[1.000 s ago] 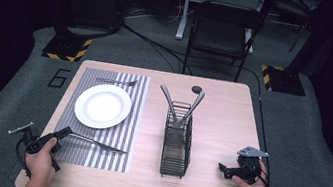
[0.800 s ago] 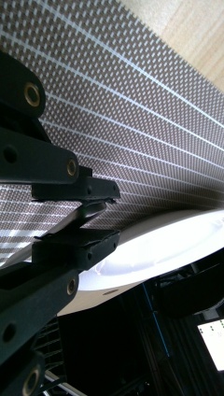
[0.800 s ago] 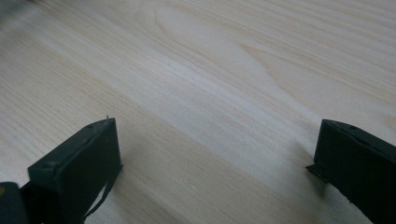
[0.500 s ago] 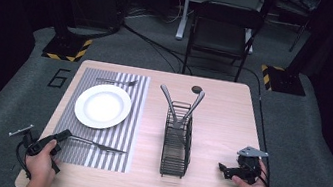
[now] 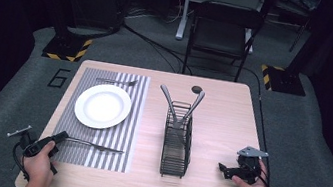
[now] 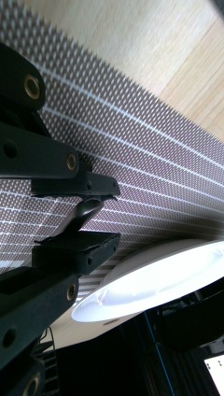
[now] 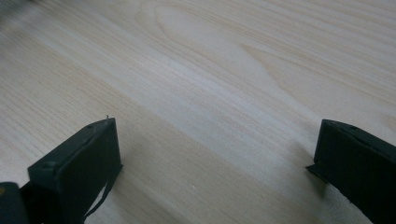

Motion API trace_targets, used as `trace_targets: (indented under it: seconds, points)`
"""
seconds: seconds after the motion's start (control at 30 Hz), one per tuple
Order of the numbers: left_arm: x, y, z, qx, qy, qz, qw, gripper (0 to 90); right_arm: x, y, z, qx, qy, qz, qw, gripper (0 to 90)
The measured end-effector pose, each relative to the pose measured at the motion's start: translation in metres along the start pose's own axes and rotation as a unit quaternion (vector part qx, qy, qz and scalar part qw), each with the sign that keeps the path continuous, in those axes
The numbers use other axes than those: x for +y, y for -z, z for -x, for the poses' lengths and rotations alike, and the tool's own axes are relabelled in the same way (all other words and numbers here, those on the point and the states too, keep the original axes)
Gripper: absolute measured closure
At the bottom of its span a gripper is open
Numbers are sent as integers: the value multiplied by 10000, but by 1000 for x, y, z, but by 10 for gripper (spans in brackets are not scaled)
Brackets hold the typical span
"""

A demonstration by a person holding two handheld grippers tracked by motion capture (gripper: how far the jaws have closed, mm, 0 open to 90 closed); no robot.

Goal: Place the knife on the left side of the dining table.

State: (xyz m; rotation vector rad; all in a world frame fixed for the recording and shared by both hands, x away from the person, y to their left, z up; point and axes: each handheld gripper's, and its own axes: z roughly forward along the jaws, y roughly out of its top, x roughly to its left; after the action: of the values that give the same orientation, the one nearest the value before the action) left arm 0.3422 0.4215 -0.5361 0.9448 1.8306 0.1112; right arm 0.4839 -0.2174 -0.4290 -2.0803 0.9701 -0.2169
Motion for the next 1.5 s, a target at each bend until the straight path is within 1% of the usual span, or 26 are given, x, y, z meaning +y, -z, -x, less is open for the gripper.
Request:
trace_targets:
  seconds: [0.03, 0.1, 0.2, 0.3, 0.37, 0.47, 0.5, 0.63, 0.73, 0.77, 0.8, 0.87, 0.9, 0.93, 1.0, 1.1, 1.23, 1.27, 1.3, 1.33, 1.37, 1.4, 1.43, 1.47, 1.5]
  points:
    - [0, 1, 0, 56, -60, -1, 10000, 713, 0, 0, 0, -1, 0, 0, 10000, 0]
    - [0, 4, 1, 155, -80, 15, 9998, 705, 0, 0, 0, -5, -1, -3, 10000, 0]
    - [1, 7, 1, 223, -140, 22, 9997, 698, 0, 0, 0, -2, 0, -1, 10000, 0]
    - [1, 9, 0, 311, -121, 60, 9994, 687, 0, 0, 0, 0, -1, -1, 10000, 0]
    - [2, 10, 0, 387, -108, 72, 9992, 664, 0, 0, 0, -5, -1, 1, 10000, 0]
    - [2, 11, 0, 470, -195, 82, 9987, 647, 0, 0, 0, -6, 0, -2, 10000, 0]
    - [2, 12, 1, 513, -178, 100, 9985, 644, 0, 0, 0, -3, -1, -1, 10000, 0]
    - [2, 14, 4, 626, -425, 62, 9971, 611, 0, 0, 0, -4, 1, 1, 10000, 0]
    - [4, 15, 6, 678, -489, 89, 9965, 585, 0, 0, 0, -4, 0, 1, 10000, 0]
    - [4, 16, 7, 686, -592, 149, 9958, 578, 0, 0, 0, 0, 1, 0, 10000, 0]
    - [5, 17, 10, 705, -724, 142, 9948, 580, 0, 0, 0, -6, -1, -3, 10000, 0]
    - [6, 19, 14, 678, -909, 156, 9934, 577, 0, 0, 0, -4, 0, 0, 10000, 0]
    - [6, 19, 15, 709, -967, 147, 9927, 577, 0, 0, 0, 0, 0, 0, 10000, 0]
    - [6, 20, 16, 715, -983, 154, 9925, 577, 0, 0, 0, -5, 1, -4, 10000, 0]
    - [6, 20, 15, 665, -941, 159, 9932, 577, 0, 0, 0, -3, 1, -1, 10000, 0]
    - [5, 21, 14, 661, -923, 141, 9934, 563, 0, 0, 0, -4, 0, -4, 10000, 0]
    - [4, 21, 18, 600, -1029, 136, 9928, 529, 0, 0, 0, -4, -1, 0, 10000, 0]
    - [4, 21, 20, 589, -1098, 115, 9921, 529, 0, 0, 0, -3, -2, -1, 10000, 0]
    - [3, 20, 24, 537, -1151, 167, 9918, 529, 0, 0, 0, -2, -1, 0, 10000, 0]
    - [3, 21, 26, 515, -1196, 94, 9914, 528, 0, 0, 0, 0, 1, 1, 10000, 0]
    - [2, 20, 29, 484, -1270, 88, 9907, 524, 0, 0, 0, -3, 1, 0, 10000, 0]
    - [1, 19, 32, 429, -1423, 64, 9889, 519, 0, 0, 0, -3, -1, -1, 10000, 0]
    - [1, 19, 34, 412, -1476, 43, 9882, 514, 0, 0, 0, -4, -1, 0, 10000, 0]
    - [-1, 18, 38, 364, -1475, 22, 9884, 510, 0, 0, 0, -2, 1, 1, 10000, 0]
    - [-1, 17, 39, 317, -1582, -16, 9869, 505, 0, 0, 0, -3, 1, -1, 10000, 0]
